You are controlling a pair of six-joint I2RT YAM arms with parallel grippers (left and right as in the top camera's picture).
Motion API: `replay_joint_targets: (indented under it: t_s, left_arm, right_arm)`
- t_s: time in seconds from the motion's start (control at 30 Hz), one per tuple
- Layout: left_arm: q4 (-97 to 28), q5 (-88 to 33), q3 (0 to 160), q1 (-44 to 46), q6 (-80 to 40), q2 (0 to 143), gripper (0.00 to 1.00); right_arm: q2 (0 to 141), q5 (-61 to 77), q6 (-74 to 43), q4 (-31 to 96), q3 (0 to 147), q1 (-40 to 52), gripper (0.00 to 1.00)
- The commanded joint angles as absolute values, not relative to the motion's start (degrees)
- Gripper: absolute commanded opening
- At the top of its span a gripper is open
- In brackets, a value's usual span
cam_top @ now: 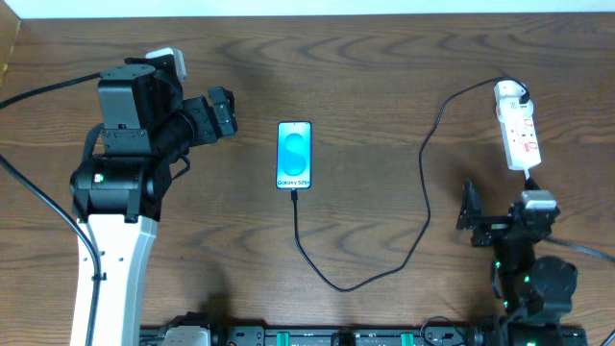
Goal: Plug charger to phone and switch on socket
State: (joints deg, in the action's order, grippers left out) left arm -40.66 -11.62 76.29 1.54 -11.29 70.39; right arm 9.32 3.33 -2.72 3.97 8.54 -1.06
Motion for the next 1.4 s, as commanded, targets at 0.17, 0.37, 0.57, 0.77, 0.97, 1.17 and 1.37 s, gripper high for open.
replay_joint_targets:
  t_s: [0.17,0.37,0.57,0.77,0.97,1.17,1.37]
  left_arm:
    - [-40.7,-10.9,76.1,1.3,-10.5,70.4,0.98]
    - [-40.7,-10.9,76.1,1.3,-10.5,70.4,0.99]
    - [-40.7,-10.9,76.1,1.3,-10.5,70.4,0.98]
    - [-40.7,-10.9,76.1,1.3,-10.5,70.4,0.98]
    - [-40.7,-10.9,76.1,1.3,-10.5,70.4,0.98]
    - [-44.2,-10.9,76.1,1.3,-10.5,70.4,0.98]
    - [-44.7,-8.2,75.5,1.3,-10.1,68.4,0.98]
  right_arm:
    - [0.3,1.8,-2.5,4.1,0.3,1.0,0.99]
    - [0.3,1.2,-2.5,4.1,0.3,1.2,0.99]
    - [0.3,1.2,-2.5,4.1,0.3,1.2,0.99]
    - [0.3,1.2,-2.5,4.1,0.3,1.2,0.99]
    - [0.3,1.2,-2.5,4.1,0.3,1.2,0.99]
    - [0.3,1.2,-2.5,4.1,0.3,1.2,0.99]
    - [0.3,1.2,-2.5,4.1,0.3,1.2,0.99]
